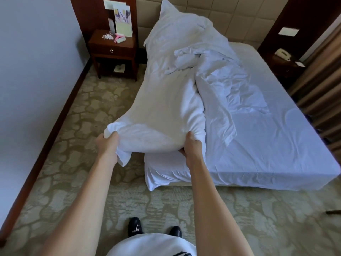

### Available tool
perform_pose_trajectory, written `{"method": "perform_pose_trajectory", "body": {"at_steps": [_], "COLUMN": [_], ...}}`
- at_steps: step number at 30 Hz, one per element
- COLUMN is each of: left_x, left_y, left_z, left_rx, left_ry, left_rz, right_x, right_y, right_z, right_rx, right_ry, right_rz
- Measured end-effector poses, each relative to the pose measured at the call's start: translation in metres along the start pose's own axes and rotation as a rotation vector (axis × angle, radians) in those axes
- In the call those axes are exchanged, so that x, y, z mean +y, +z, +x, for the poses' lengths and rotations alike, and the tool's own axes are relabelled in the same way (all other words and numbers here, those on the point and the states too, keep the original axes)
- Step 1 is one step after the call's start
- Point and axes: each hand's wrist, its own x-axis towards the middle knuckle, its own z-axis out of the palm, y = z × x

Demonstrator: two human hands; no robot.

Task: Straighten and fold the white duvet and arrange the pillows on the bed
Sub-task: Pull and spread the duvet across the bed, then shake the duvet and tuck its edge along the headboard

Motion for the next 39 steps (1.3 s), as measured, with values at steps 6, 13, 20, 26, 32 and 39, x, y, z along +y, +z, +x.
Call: {"method": "perform_pose_trajectory", "body": {"at_steps": [6, 13, 20, 26, 32, 39], "left_x": [-0.039, -0.075, -0.097, -0.108, -0.118, -0.118], "left_y": [0.025, 0.092, 0.162, 0.226, 0.298, 0.396], "left_z": [-0.005, -0.045, -0.082, -0.087, -0.063, -0.008], "left_rx": [0.058, -0.113, -0.305, -0.416, -0.502, -0.516], "left_ry": [0.108, 0.162, 0.204, 0.236, 0.171, 0.159], "left_rz": [0.216, 0.364, 0.509, 0.597, 0.659, 0.753], "right_x": [0.016, 0.02, 0.016, -0.003, -0.03, -0.069], "right_y": [-0.037, -0.1, -0.166, -0.201, -0.222, -0.214], "right_z": [0.017, 0.036, 0.07, 0.121, 0.2, 0.311], "right_rx": [-0.366, -0.387, -0.242, -0.088, 0.015, -0.021], "right_ry": [0.105, 0.132, 0.064, -0.009, -0.055, 0.04], "right_rz": [-0.254, -0.265, -0.246, -0.372, -0.541, -0.602]}}
